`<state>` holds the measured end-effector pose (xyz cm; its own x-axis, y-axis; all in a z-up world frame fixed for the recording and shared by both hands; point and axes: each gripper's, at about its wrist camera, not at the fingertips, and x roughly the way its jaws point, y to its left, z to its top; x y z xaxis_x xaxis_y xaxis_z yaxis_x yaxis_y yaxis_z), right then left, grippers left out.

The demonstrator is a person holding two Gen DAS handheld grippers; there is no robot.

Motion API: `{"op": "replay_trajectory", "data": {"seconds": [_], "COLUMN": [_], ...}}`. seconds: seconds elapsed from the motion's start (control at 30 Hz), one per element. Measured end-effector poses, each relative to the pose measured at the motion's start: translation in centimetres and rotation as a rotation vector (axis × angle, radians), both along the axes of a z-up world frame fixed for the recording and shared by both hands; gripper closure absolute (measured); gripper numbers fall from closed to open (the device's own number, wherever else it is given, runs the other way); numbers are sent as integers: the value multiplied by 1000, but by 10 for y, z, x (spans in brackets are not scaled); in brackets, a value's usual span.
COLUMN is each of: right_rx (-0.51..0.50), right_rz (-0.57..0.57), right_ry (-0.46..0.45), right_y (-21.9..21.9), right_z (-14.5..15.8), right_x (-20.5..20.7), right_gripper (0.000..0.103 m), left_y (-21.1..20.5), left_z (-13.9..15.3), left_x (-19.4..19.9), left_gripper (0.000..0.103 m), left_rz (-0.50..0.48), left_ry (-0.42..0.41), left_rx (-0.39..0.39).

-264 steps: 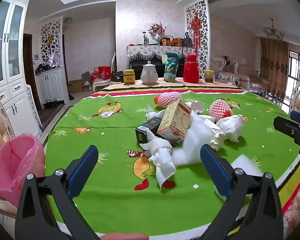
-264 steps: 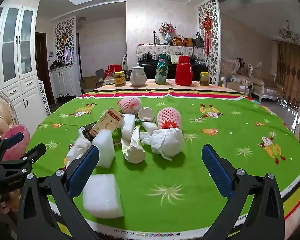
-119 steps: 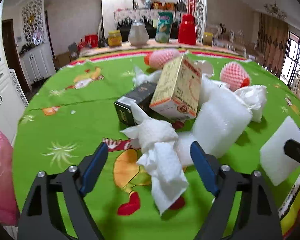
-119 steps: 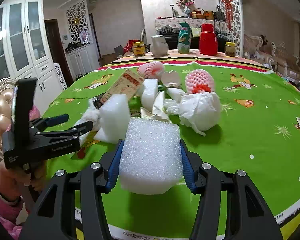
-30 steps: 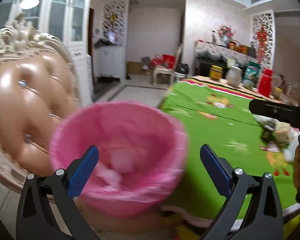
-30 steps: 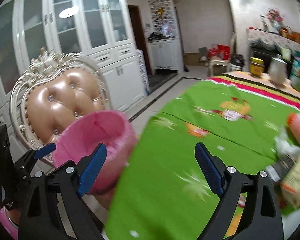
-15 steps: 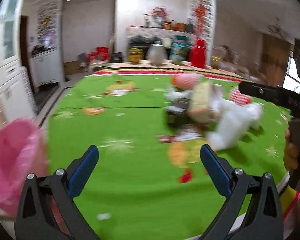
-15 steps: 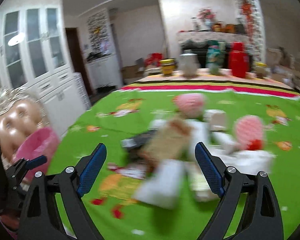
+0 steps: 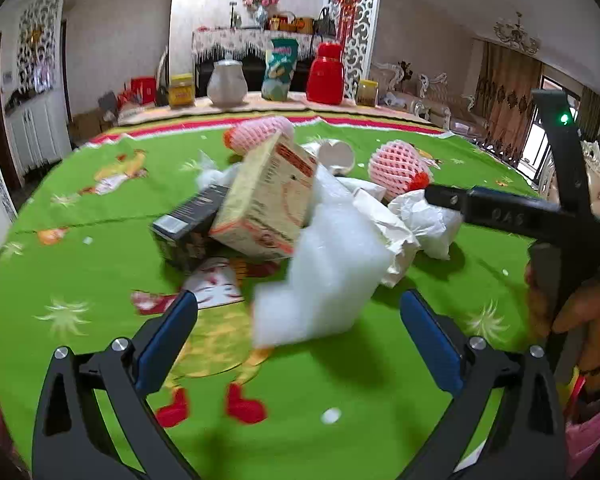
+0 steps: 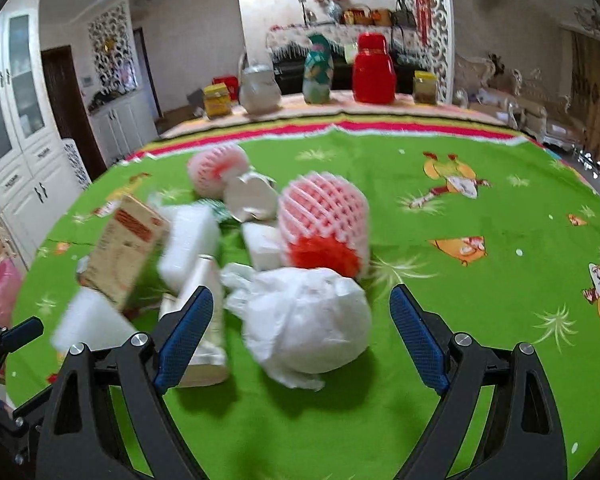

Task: Collect trash
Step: 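Return the left tool to the table and grasp a white foam block, then grasp the white plastic bag with the right tool while the left tool holds foam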

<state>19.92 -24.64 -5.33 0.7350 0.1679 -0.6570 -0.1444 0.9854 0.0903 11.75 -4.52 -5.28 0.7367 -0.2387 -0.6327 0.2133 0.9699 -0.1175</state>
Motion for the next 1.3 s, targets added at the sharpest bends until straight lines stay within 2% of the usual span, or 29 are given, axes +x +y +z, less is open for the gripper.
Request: {"op": "replay_trajectory", "data": {"seconds": [0.13,0.27,0.37,0.4,0.43,0.53,0.6,0.8,1.07,1.3], "right_rx": [9,11,26,32,36,27,23,32,48,30], "right_rz": [-13,4,33,39,44,52,52,33,18,16], "right_ry": [44,87,99,102,102,94,87,41,-20,-42], "right_y": [-5,-6,-5,-4,-4,-1,0,-3,-2,2], "right_z": [-15,-27,-31,-31,-31,-29,-28,-21,-10,-6], "right_x": [12,15,14,14,13,9,5,-8,-25,-33], "right_gripper": [18,19,35,37,45,58,64,69,69,69], "left_y": [-14,-26,-24,-23,-24,-23,-25,-22,-13,-17], "left_z": [-10,-22,-22,-22,-22,-22,-19,-9,-4,-1], "left_x": [13,27,32,32,34,35,31,20,14,12], "left_gripper": [8,27,41,51,58,62,68,69,69,69], "left_rz": [-20,-42,-8,-4,-2,-5,-11,8,25,22], "left_ry": [41,102,100,97,102,99,79,3,-27,-55], "left_rx": [-22,7,-9,-8,0,13,16,20,-14,6]}}
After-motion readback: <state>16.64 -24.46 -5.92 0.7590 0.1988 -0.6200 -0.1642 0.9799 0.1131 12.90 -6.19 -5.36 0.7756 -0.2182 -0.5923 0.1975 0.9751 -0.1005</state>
